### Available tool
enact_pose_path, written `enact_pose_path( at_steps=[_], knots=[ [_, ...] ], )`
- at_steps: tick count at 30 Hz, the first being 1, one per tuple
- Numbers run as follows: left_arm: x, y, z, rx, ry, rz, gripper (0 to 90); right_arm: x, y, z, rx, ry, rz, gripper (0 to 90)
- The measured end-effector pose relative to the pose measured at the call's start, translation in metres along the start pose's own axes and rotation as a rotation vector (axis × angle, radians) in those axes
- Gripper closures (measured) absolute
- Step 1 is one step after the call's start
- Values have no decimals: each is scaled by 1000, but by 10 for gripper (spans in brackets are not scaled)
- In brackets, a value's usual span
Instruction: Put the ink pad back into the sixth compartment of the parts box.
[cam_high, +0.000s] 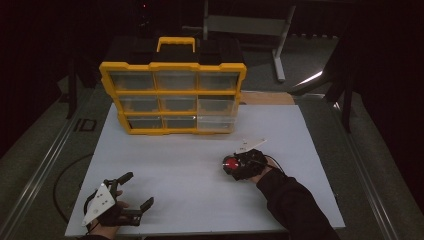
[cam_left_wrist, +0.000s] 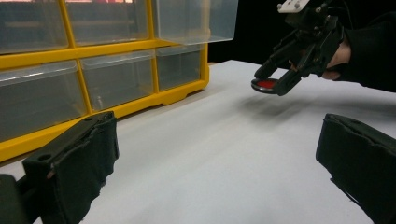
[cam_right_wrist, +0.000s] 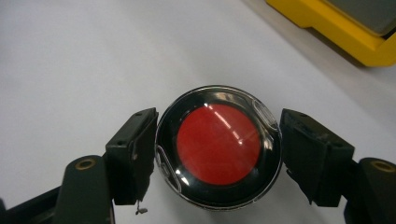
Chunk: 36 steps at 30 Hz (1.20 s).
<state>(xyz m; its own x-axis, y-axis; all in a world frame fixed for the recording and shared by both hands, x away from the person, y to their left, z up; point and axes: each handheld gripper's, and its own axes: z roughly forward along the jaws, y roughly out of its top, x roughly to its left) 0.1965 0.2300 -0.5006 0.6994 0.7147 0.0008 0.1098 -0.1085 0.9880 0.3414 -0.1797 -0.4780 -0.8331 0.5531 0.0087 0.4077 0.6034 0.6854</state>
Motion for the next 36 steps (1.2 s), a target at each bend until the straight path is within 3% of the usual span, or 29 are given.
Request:
enact_pose_path(
  at_steps=[36],
  knots=[
    [0, 0, 0, 5, 1, 2, 0, 18, 41, -50, -70, 52, -95, 298]
  ],
)
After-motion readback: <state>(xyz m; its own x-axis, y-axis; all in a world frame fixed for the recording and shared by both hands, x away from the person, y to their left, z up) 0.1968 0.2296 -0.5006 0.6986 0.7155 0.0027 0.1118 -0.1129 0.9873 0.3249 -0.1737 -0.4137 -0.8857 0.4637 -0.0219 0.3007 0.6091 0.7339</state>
